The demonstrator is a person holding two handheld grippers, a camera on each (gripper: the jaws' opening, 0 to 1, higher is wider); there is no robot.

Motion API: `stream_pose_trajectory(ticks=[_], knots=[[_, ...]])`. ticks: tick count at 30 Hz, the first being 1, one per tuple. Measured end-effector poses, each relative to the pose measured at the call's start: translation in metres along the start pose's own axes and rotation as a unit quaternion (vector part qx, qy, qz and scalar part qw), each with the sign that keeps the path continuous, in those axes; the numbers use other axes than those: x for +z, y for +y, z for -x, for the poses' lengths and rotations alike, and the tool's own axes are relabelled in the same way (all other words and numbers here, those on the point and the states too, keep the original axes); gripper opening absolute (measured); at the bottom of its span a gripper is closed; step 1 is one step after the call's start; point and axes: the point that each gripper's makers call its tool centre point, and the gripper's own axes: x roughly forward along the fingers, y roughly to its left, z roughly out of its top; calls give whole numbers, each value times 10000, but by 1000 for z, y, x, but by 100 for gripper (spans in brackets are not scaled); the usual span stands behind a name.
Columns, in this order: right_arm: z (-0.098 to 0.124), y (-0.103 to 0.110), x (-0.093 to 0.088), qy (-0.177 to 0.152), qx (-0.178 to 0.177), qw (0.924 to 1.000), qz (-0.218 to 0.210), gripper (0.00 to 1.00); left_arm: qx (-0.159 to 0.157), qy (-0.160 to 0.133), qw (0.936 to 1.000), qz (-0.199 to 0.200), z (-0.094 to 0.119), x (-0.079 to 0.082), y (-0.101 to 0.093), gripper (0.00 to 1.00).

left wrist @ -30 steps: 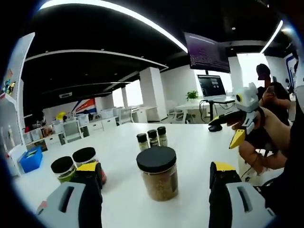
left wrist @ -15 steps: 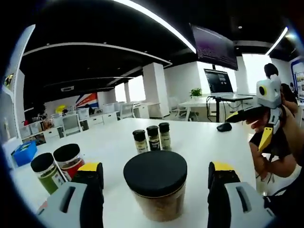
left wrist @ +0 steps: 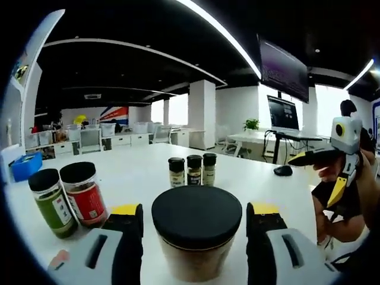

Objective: Pick up the mixed condiments and ingredients on the table and sort them into separate groups

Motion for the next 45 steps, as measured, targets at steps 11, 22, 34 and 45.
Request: stream_pose_trajectory(ticks=[11, 22, 34, 45], knots=[[-1, 3, -3, 41, 21, 10000, 23, 94, -100, 24, 9999, -51, -4, -1, -3, 59], [-1, 5, -6, 83, 40, 9999, 46, 93, -49, -42, 9998, -197, -4, -2, -2, 59], [0, 2, -9, 92, 4, 10000, 1, 93, -108, 85, 9998, -165, -4, 0, -1, 57], [-3, 2, -13, 137, 33, 9999, -5, 92, -134, -55, 9998, -155, 4, 19, 3, 56]])
